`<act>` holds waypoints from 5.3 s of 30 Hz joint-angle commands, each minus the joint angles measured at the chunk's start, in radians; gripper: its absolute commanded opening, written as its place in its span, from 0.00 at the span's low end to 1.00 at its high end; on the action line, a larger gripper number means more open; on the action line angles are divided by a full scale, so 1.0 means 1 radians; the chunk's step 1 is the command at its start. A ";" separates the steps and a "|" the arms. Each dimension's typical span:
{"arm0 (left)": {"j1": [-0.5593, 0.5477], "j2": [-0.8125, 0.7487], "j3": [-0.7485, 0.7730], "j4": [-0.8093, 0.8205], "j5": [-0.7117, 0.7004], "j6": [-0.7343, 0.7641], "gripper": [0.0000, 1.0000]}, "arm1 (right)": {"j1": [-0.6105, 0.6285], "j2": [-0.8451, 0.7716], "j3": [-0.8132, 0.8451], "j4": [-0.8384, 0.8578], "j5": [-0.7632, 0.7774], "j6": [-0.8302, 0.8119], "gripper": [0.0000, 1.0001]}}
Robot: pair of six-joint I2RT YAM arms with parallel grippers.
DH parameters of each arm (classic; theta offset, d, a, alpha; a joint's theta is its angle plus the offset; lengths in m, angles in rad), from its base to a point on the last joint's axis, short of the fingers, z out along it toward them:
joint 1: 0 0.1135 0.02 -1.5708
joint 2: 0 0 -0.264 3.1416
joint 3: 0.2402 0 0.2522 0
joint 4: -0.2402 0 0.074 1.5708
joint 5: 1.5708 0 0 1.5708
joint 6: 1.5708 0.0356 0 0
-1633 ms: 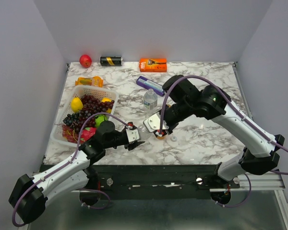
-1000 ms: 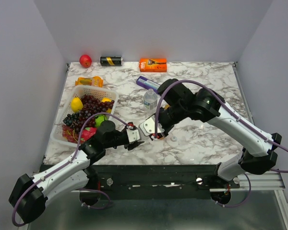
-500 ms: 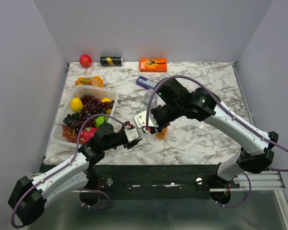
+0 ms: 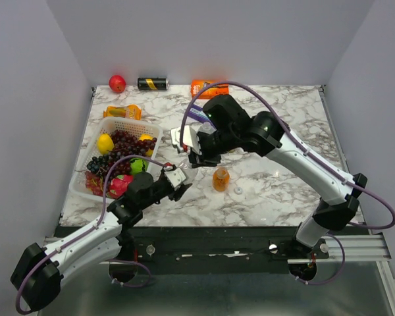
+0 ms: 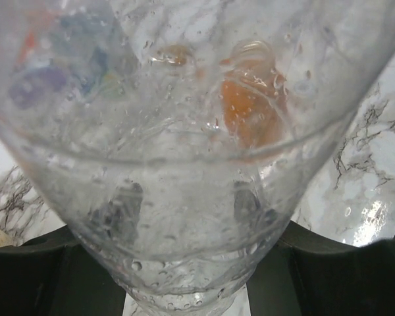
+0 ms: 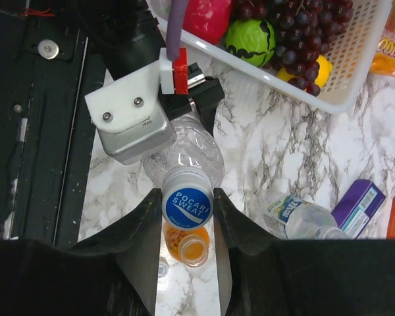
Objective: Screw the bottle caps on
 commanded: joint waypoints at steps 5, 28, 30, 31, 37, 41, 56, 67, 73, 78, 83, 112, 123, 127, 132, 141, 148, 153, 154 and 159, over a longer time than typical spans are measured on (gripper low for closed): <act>-0.015 -0.031 0.025 0.253 -0.174 -0.099 0.00 | 0.000 0.154 0.138 -0.128 0.032 0.264 0.24; -0.013 0.066 0.050 0.161 -0.108 -0.226 0.00 | 0.001 0.219 0.308 -0.145 0.184 0.306 0.44; -0.013 0.072 0.051 0.158 -0.107 -0.232 0.00 | 0.000 0.220 0.322 -0.146 0.187 0.301 0.48; -0.013 0.077 0.053 0.156 -0.107 -0.234 0.00 | 0.000 0.217 0.325 -0.142 0.189 0.301 0.49; -0.015 0.093 0.053 0.153 -0.108 -0.238 0.00 | 0.000 0.199 0.310 -0.145 0.171 0.306 0.58; -0.015 0.104 0.053 0.155 -0.102 -0.240 0.00 | 0.000 0.191 0.310 -0.146 0.169 0.310 0.64; -0.013 0.112 0.083 0.020 0.105 -0.117 0.00 | -0.083 -0.174 0.014 -0.160 0.128 0.052 0.99; -0.010 0.141 0.169 -0.238 0.312 0.228 0.00 | -0.075 -0.169 0.023 -0.364 -0.142 -0.627 0.79; -0.012 0.159 0.208 -0.276 0.315 0.251 0.00 | -0.049 -0.166 -0.022 -0.438 -0.156 -0.865 0.73; -0.012 0.169 0.217 -0.279 0.311 0.237 0.00 | -0.046 -0.220 -0.123 -0.436 -0.138 -0.994 0.73; -0.010 0.170 0.209 -0.262 0.305 0.226 0.00 | -0.042 -0.240 -0.175 -0.436 -0.132 -1.008 0.70; -0.009 0.176 0.218 -0.258 0.282 0.237 0.00 | -0.029 -0.168 -0.183 -0.436 -0.113 -1.009 0.54; -0.006 0.172 0.214 -0.216 0.256 0.219 0.00 | -0.028 -0.124 -0.155 -0.436 -0.078 -0.907 0.40; -0.006 0.167 0.205 -0.190 0.223 0.188 0.00 | -0.029 -0.079 -0.105 -0.438 -0.070 -0.779 0.35; -0.006 0.144 0.176 -0.095 0.101 0.127 0.00 | -0.037 -0.028 -0.065 -0.438 -0.092 -0.600 0.34; -0.009 0.063 0.142 0.072 -0.257 0.016 0.00 | -0.108 0.146 0.099 -0.438 -0.213 -0.224 0.31; -0.010 0.104 0.174 0.084 -0.490 -0.036 0.00 | -0.141 0.278 0.233 -0.432 -0.247 0.047 0.30; -0.009 0.150 0.220 0.034 -0.617 -0.139 0.00 | -0.180 0.363 0.308 -0.358 -0.257 0.409 0.30; -0.010 0.150 0.221 0.029 -0.625 -0.160 0.00 | -0.183 0.375 0.308 -0.332 -0.262 0.443 0.30; -0.010 0.172 0.243 -0.030 -0.662 -0.192 0.00 | -0.191 0.401 0.313 -0.287 -0.267 0.566 0.23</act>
